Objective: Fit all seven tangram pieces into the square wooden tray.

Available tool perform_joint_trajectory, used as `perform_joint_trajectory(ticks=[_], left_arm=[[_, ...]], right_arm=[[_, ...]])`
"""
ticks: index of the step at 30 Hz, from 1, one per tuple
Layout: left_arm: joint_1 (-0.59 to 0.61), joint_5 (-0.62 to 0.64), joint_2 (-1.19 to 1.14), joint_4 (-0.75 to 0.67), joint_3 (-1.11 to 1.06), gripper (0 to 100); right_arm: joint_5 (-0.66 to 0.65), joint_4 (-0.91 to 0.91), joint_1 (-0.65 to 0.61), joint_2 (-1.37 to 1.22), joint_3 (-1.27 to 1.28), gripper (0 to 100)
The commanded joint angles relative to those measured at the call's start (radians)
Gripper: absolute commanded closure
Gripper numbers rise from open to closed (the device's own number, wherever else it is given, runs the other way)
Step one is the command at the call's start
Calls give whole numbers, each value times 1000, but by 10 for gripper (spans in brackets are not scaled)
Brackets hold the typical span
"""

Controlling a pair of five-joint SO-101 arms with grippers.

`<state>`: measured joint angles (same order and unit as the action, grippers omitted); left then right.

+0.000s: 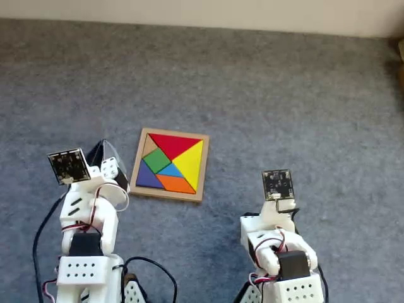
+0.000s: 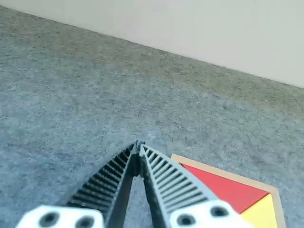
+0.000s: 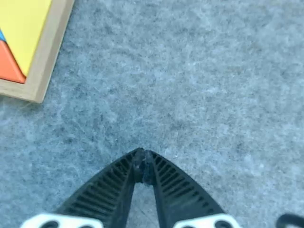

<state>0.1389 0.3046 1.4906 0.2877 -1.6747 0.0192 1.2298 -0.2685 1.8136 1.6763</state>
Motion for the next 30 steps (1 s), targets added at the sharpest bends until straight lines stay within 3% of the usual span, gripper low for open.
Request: perform_joint_trajectory(ticks=[1,9,17,30], left_arm=[[-19,6,19,31,-31,995],[-19,6,27,206,-31,995],[-13,6,28,494,-31,995],[-12,5,30,562,-12,995]], right_arm=[[9,-2,10,15,153,982],[9,-2,10,15,153,982],[9,-2,10,15,153,982],[9,-2,10,15,153,982]])
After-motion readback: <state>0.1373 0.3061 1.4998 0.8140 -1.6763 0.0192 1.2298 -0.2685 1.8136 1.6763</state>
